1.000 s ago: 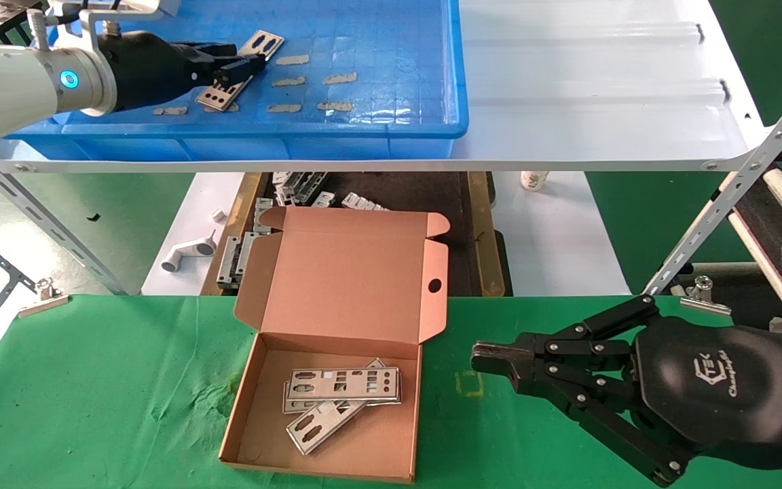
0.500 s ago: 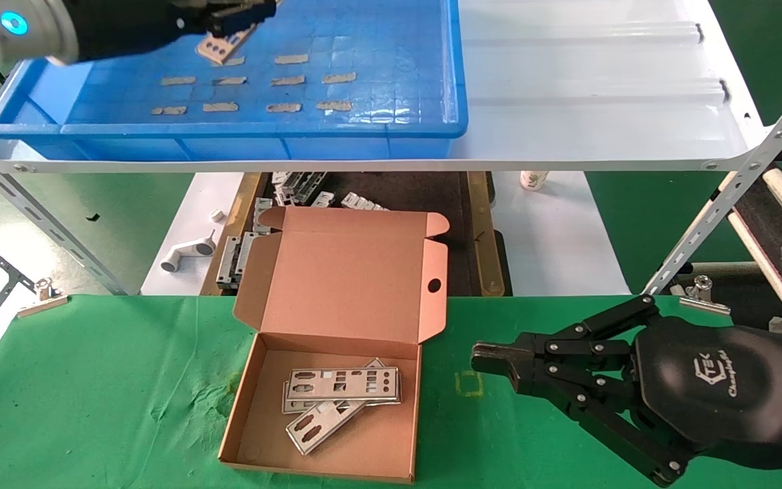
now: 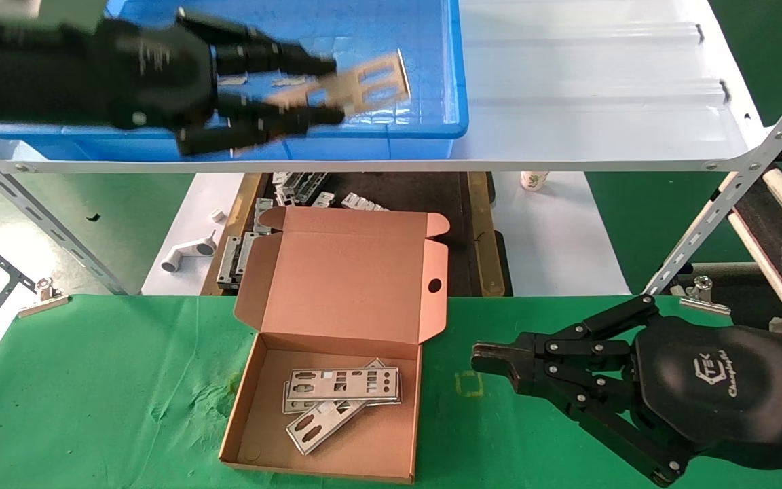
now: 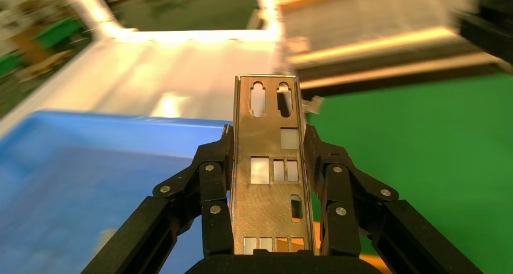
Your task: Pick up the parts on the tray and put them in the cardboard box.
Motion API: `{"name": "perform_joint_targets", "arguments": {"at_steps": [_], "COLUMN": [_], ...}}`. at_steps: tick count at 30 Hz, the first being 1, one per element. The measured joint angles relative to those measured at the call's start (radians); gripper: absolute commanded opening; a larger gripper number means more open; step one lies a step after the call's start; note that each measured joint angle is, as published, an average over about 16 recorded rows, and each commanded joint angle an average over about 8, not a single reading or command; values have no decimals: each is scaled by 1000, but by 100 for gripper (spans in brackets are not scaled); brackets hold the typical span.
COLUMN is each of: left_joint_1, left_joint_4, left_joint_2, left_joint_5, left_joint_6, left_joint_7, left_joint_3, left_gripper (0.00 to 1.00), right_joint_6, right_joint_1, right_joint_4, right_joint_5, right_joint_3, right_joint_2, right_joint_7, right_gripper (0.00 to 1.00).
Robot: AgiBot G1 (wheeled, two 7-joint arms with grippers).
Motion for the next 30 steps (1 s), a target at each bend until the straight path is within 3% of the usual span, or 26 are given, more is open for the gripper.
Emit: {"name": "perform_joint_targets", "arguments": {"at_steps": [9, 14, 21, 30], "left_joint_1": [167, 252, 319, 360], "left_joint_4": [-314, -417, -379, -206], "left_joint_2": [-98, -122, -79, 27], "left_joint_5": [-122, -159, -139, -77], "left_joint_6": [38, 21, -36, -125], "left_joint_7": [38, 51, 106, 204], "left_joint_3": [179, 303, 418, 461], "left_gripper": [0, 0, 0, 1], "right_joint_6": [0, 0, 0, 0], "right_joint_1": [0, 0, 0, 0], "right_joint_4": [0, 0, 0, 0], "right_joint_5": [0, 0, 0, 0], "right_joint_3": [0, 0, 0, 0], "right_joint_2": [0, 0, 0, 0], "right_joint_7": [0, 0, 0, 0], "right_gripper": [0, 0, 0, 0]}}
